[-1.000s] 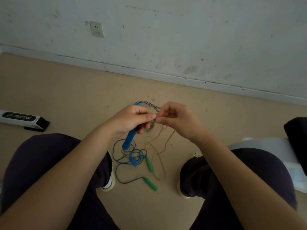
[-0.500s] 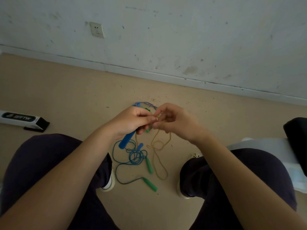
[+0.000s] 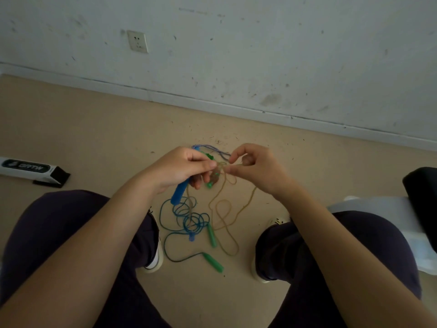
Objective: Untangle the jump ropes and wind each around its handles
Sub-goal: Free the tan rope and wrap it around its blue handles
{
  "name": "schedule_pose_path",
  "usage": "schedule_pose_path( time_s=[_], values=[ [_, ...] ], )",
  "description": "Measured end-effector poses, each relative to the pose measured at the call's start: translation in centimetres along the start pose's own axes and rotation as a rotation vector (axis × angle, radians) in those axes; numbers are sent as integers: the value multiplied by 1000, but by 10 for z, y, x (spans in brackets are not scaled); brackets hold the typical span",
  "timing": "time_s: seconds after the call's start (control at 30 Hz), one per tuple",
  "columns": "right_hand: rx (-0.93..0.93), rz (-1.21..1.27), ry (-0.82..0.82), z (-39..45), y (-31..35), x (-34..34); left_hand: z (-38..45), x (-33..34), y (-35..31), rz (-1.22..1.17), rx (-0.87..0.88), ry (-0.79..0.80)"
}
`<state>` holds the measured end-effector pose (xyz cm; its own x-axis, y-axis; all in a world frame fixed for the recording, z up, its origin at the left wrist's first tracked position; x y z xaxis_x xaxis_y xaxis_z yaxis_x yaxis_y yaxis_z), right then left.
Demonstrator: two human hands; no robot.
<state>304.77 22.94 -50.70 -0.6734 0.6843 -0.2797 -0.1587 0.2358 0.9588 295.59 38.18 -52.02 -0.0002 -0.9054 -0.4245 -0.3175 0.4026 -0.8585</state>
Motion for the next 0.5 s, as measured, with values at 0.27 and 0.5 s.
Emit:
schedule_pose_path(
  time_s=[0.27, 0.5],
  values=[
    [-17, 132, -11, -3, 5, -17, -5, -12, 1, 34, 10, -50],
    [-17, 117, 119, -4, 4, 14, -4, 10, -10, -56, 59, 44]
  ],
)
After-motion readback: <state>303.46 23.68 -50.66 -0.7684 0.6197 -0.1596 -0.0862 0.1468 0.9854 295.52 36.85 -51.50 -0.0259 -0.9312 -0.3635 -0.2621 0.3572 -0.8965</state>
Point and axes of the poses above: each hand's wrist, its own z-axis towards the middle knuckle, its own x-axis out of the palm, y = z × x, the point moved 6 cm from there along z, towards the middle knuckle, and after that the axes turned 10 degrees about z, right-handed, at the moved point
